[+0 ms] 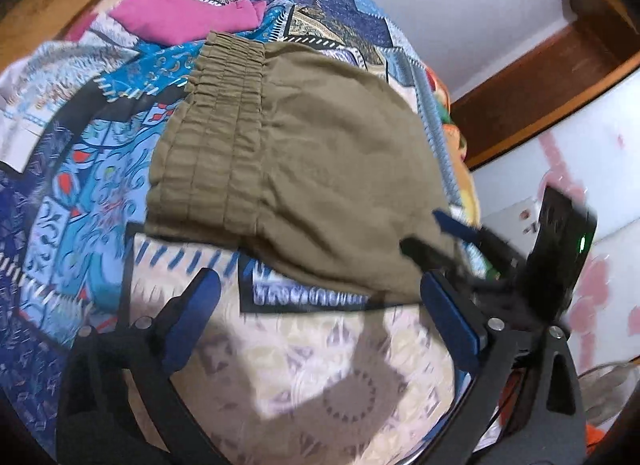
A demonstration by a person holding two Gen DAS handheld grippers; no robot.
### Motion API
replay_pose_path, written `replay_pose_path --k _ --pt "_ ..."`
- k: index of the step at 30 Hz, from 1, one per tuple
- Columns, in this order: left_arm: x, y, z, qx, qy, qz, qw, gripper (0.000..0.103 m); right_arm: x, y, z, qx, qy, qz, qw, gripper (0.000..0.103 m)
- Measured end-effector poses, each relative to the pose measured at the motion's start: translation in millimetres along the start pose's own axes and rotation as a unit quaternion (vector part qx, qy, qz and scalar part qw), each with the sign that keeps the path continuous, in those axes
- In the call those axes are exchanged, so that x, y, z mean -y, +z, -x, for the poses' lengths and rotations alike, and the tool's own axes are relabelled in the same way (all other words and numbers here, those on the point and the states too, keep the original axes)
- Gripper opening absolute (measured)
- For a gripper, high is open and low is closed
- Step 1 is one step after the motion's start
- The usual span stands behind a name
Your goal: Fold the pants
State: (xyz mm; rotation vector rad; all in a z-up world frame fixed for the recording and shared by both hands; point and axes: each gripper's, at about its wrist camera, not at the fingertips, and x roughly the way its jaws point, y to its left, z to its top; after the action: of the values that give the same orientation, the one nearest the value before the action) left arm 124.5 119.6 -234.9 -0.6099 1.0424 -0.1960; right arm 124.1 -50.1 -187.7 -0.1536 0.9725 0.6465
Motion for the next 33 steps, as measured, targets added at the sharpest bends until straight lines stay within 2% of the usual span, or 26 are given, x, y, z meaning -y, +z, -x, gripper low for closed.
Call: replay_pose_path --k 7,13,19,23,26,29,30,31,32,33 --pt "-15.4 35.3 -15.1 -0.002 -0.035 0.057 0.9978 0.102 -0.8 -2.2 3.3 -0.002 0.010 0.004 1.000 0.082" --pt "-31.6 43.6 -16.1 0.007 -0.077 0.130 0.9886 0.102 1.9 -3.3 3.2 0.002 0.022 -0.001 1.000 0.082" --pt "-21.5 41.4 -20.4 0.012 -0.083 0.125 0.9886 0.102 3.1 -3.6 3.8 0.003 0.029 0.000 1.000 0.082" --pt "-28.5 53.1 -25.2 0.017 -0.099 0.151 0.9835 0.102 5.7 -3.3 3.5 0.001 0.034 0.002 0.999 0.082" --pt "-31.1 58.5 -26.5 0.036 -0.099 0.158 0.9818 0.102 8.2 -2.7 2.9 -0.001 0.037 0.001 0.999 0.082" --pt "-29.0 59.9 -26.0 0.053 -0.075 0.160 0.9829 0.089 9.7 -3.2 3.3 0.002 0.038 -0.003 0.999 0.082" --pt "-27.6 60.3 -25.5 0.058 -0.059 0.157 0.9841 0.078 10.0 -3.6 3.5 0.002 0.039 -0.004 0.999 0.082" --pt "-27.4 60.6 -25.1 0.062 -0.045 0.154 0.9852 0.061 9.9 -3.7 3.8 0.002 0.038 -0.005 0.999 0.082" --pt "-26.0 61.0 -25.1 0.066 -0.017 0.146 0.9869 0.050 10.2 -3.7 3.9 0.003 0.038 -0.006 0.999 0.082" --pt "-24.7 61.8 -26.8 0.065 0.005 0.136 0.9886 0.034 11.0 -3.9 4.1 0.004 0.038 -0.009 0.999 0.082"
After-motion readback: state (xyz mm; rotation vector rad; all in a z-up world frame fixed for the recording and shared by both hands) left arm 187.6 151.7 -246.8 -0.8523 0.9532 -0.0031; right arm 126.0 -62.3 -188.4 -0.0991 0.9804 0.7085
